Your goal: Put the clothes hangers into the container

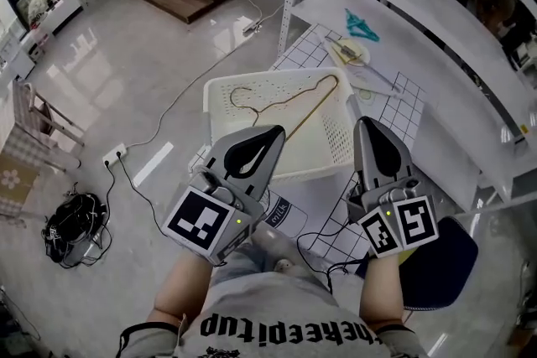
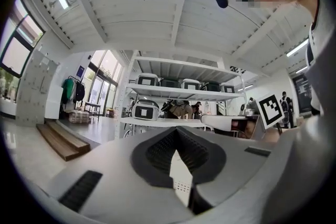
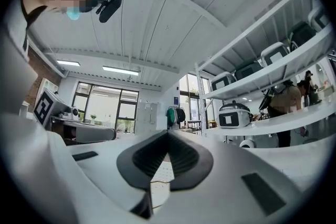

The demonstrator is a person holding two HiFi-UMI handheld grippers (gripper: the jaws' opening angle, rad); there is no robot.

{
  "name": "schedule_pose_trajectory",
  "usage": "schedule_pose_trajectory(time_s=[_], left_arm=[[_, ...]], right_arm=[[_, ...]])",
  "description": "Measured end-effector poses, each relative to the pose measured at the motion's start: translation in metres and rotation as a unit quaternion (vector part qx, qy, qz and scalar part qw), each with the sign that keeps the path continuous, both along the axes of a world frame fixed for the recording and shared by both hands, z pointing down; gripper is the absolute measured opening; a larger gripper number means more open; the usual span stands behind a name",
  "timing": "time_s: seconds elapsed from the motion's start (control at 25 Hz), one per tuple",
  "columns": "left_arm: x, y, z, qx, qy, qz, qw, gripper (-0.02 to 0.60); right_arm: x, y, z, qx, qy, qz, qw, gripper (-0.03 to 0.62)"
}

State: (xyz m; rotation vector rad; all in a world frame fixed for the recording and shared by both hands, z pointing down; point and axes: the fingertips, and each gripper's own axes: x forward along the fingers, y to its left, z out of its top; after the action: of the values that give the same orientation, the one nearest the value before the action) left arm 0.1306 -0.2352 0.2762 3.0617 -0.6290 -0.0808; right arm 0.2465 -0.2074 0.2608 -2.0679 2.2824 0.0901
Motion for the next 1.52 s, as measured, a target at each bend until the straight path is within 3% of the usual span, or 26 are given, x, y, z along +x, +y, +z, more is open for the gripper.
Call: schedule_pose_trajectory(time_s=[0.8, 1.52], left_arm=[[0.081, 0.061, -0.007, 0.002, 0.004, 0.134, 0.9909, 0.014], [0.12, 0.105, -0.012, 0.007, 0.005, 0.194, 0.9809, 0.014]], right_arm=[[0.025, 0.076, 0.0, -0.003, -0.013, 0.067, 0.998, -0.005], [0.029, 0.115, 0.007, -0.019, -0.015, 0.084, 0.996, -0.006]])
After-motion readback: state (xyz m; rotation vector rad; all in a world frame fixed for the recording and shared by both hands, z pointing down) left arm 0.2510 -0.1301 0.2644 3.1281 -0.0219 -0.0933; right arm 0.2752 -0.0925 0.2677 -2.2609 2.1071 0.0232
